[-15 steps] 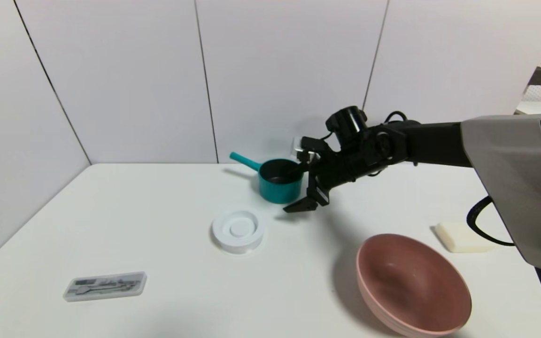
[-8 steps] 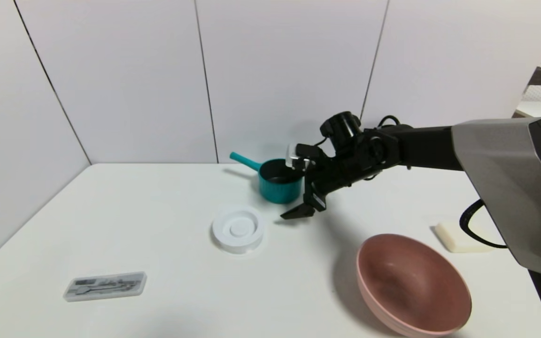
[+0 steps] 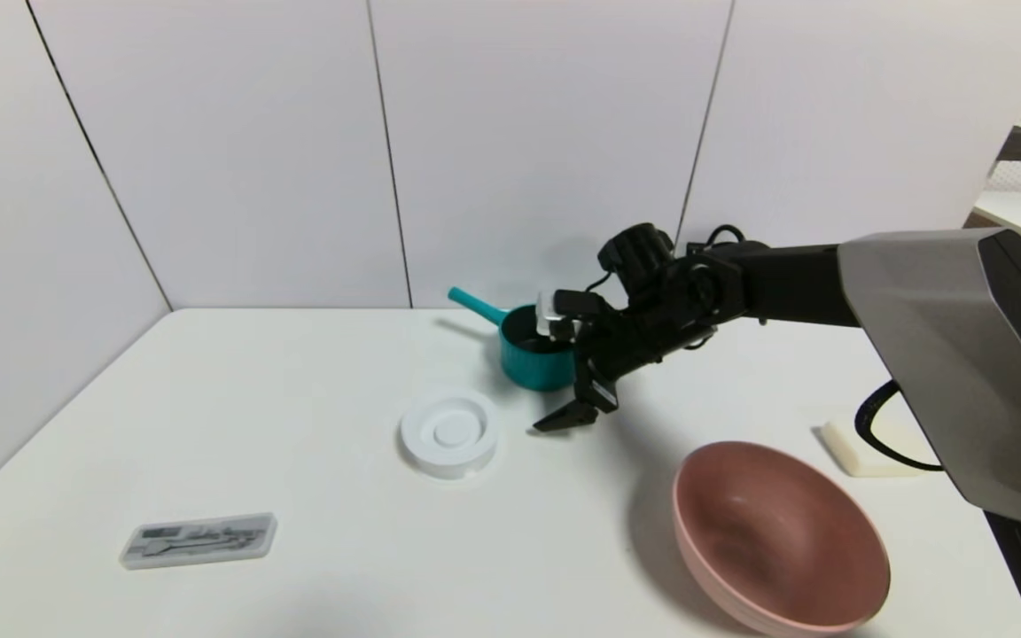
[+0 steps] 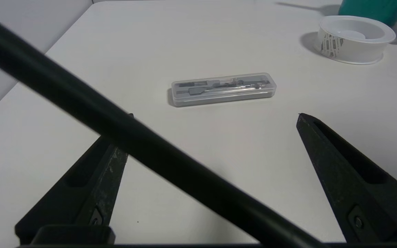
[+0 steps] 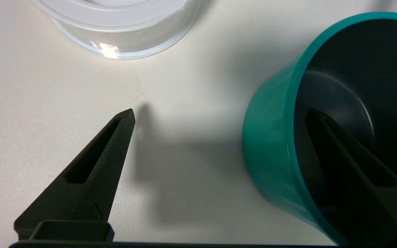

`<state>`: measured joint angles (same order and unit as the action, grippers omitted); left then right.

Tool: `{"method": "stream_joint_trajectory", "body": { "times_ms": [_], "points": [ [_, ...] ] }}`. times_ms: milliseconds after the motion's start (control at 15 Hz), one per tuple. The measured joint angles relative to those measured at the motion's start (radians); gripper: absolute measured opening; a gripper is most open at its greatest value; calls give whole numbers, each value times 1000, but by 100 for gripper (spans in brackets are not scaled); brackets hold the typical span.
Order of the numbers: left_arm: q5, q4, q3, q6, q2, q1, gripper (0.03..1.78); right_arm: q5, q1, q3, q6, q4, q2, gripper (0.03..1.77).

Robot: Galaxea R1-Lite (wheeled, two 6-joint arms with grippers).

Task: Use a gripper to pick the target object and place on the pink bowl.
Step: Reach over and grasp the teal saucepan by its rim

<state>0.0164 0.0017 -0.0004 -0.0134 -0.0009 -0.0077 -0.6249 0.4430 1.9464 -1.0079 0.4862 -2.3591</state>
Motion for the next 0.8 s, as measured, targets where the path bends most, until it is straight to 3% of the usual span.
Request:
{"method": "stream_joint_trajectory", "body": {
  "times_ms": [533,600,800],
  "points": [
    [-1,0,0,0,0,0,169,-2,-1,0,-6,21,2,171],
    [-1,0,0,0,0,0,169,-3,0,0,-6,21,2,166],
    [0,0,0,0,0,0,169,1,1,0,-5,22,3,116]
  ]
}}
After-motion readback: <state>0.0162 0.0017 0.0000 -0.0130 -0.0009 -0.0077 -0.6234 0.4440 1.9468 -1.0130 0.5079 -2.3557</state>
